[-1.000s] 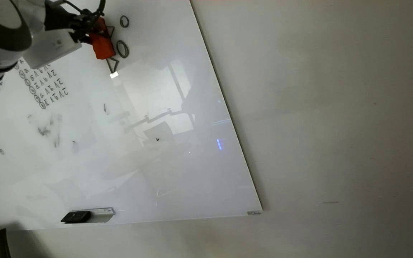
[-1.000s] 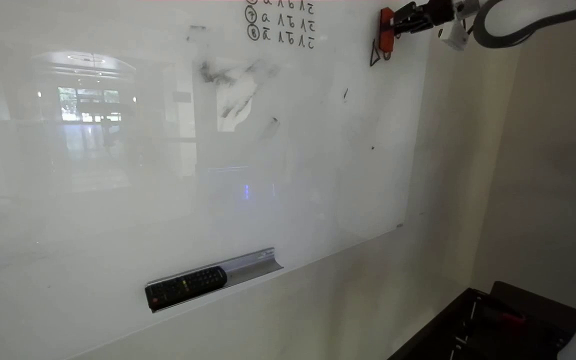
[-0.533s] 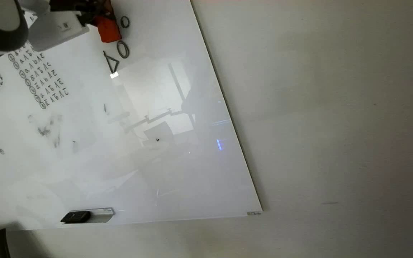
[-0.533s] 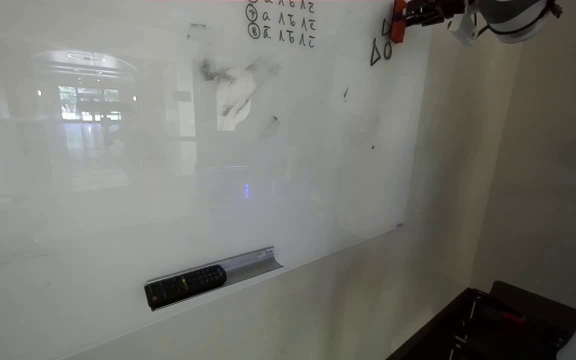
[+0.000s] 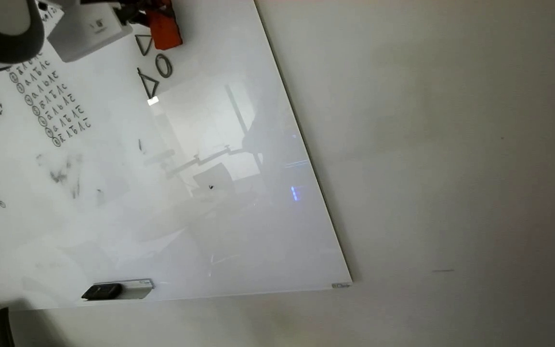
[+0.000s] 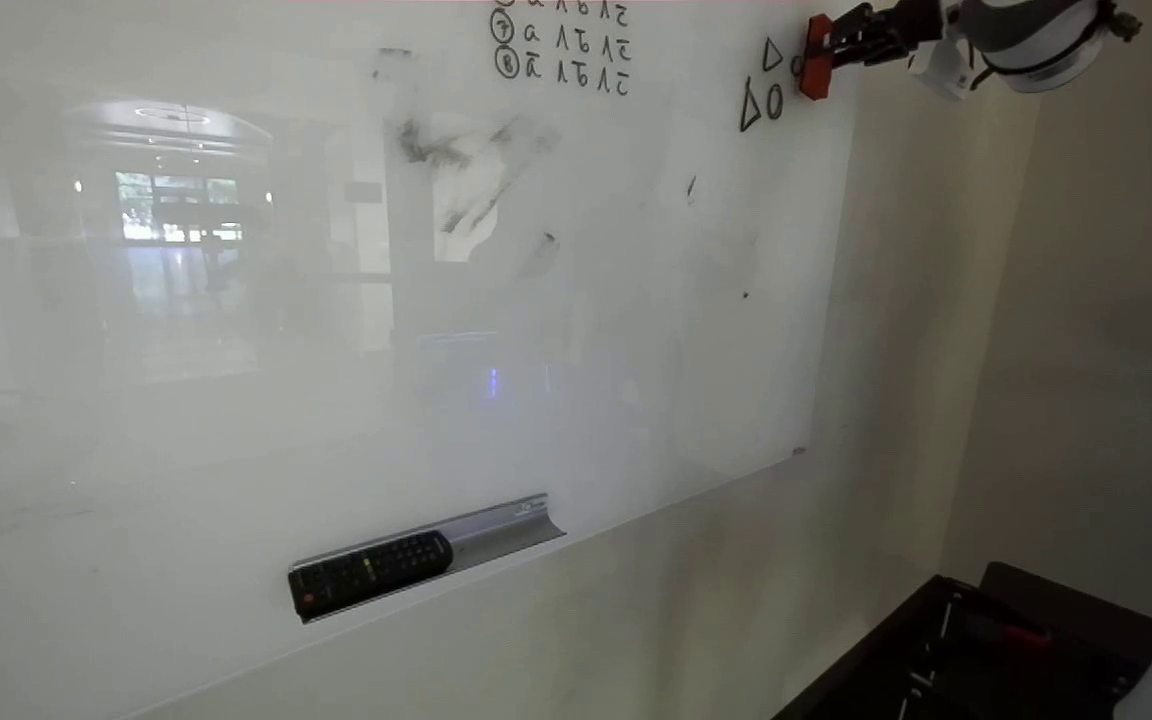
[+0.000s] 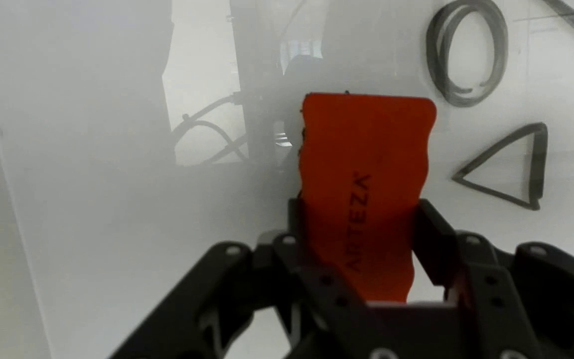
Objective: Pick up the eraser and wipe the white board with it.
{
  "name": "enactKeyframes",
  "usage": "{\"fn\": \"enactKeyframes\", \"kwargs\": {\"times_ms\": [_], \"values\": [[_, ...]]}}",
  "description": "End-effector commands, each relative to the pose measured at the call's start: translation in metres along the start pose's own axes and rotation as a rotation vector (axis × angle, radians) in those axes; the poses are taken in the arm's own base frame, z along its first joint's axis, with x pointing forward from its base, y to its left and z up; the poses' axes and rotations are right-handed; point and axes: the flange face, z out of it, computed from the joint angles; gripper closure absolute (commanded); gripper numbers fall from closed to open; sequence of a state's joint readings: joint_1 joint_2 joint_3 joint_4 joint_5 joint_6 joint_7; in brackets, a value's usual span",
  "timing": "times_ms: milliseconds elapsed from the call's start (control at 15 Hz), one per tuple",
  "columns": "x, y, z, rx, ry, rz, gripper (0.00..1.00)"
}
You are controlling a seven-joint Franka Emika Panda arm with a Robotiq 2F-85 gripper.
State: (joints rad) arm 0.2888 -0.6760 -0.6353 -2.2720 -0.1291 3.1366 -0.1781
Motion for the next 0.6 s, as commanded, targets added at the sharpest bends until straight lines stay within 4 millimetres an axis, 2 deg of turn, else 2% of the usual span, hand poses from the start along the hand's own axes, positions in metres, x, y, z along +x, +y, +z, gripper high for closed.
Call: {"fn": "enactKeyframes", "kwargs": {"times_ms": [0,67,133,400,467,533], "values": [[-0.001,-0.005,0.023,-0.03,0.005,-0.017,0.71],[-0.003,-0.006,0.028,-0.044,0.007,-0.007,0.71],[-0.008,-0.005,0.014,-0.01,-0.021,0.001,0.46],[-0.01,-0.005,0.018,-0.022,-0.012,0.002,0.46],[-0.01,-0.006,0.018,-0.021,-0.013,0.001,0.71],[-0.008,-0.007,0.022,-0.01,-0.017,-0.005,0.71]]}}
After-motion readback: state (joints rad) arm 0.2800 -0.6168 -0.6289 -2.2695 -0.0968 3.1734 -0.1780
